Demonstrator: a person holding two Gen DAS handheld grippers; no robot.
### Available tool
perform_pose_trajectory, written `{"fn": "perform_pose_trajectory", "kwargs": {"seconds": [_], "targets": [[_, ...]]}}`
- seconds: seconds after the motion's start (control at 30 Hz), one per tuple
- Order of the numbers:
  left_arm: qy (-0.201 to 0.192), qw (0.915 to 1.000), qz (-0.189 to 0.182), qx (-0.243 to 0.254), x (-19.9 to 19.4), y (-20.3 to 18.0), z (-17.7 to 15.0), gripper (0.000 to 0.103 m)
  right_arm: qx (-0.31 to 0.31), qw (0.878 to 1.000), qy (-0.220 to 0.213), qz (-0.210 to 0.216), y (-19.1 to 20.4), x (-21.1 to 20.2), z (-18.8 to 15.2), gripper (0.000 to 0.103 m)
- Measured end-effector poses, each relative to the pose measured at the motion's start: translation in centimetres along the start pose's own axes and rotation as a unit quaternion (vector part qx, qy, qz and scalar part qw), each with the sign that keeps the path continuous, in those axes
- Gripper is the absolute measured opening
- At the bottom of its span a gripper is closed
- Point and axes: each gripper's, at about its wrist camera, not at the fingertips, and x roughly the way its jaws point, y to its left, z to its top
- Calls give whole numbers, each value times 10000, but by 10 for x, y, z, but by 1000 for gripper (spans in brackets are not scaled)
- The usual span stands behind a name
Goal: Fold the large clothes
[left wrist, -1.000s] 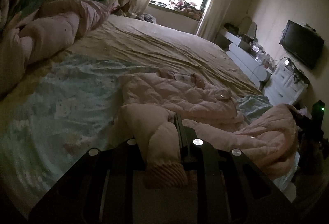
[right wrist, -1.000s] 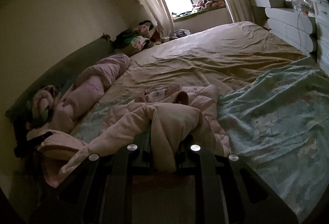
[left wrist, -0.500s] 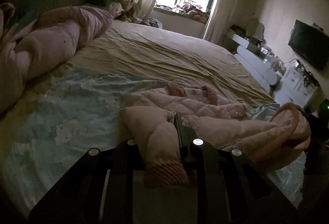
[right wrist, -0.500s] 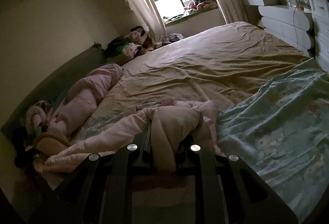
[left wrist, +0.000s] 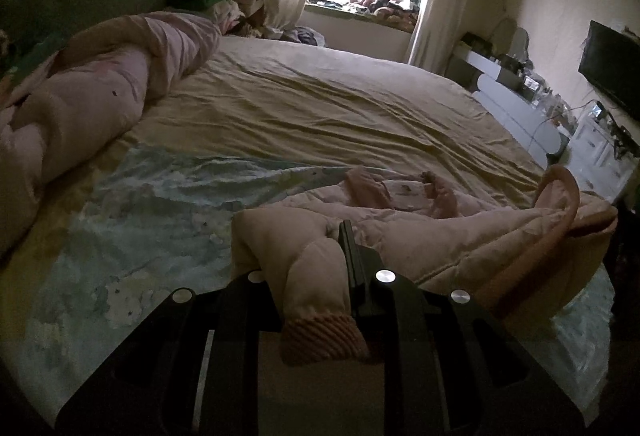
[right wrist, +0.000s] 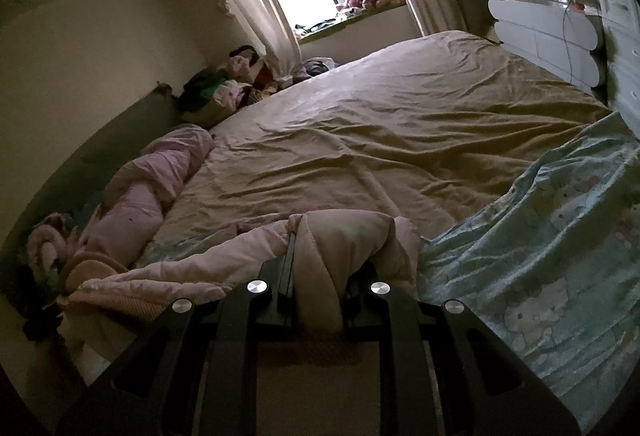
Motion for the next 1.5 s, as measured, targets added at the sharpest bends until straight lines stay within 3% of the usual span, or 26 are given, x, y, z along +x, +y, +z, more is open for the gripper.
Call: {"fn": "perform_pose_trajectory", "kwargs": {"seconds": [0.43,0.67,0.8,1.0,1.03,1.07,1.13,1.23,1.33,1.37,1.47,1.5], "targets": [[329,9993,128,-87,67,18,15,12,166,9986,320,-387,-6,66,18,16],[549,9981,150,-245,111,28,12,13,520,9944,617,-679,-25,116,14,17],[639,9971,131,-400,135,35,3,13,957,9906,783,-579,-41,135,9,21],[749,9957,61,-534,154,43,0,13,1973,9781,649,153,-64,128,13,45],[749,9958,53,-530,155,42,1,13,2014,9778,514,269,-62,120,15,52],[755,9957,50,-534,156,43,2,13,1989,9789,369,292,-58,111,17,68],[763,9952,21,-607,159,45,3,13,1797,9837,-16,107,-45,92,21,81],[776,9945,4,-707,165,48,5,13,553,9983,-173,19,11,69,10,81],[744,9938,-27,-829,168,48,9,14,-512,9981,341,18,62,81,-23,81],[700,9938,-55,-863,167,48,11,15,-819,9942,697,16,77,94,-39,80],[601,9943,-102,-876,159,44,18,19,-1191,9810,1502,-306,93,137,-73,78],[573,9943,-150,-882,156,42,20,21,-1217,9788,1584,-445,92,147,-79,79]]}}
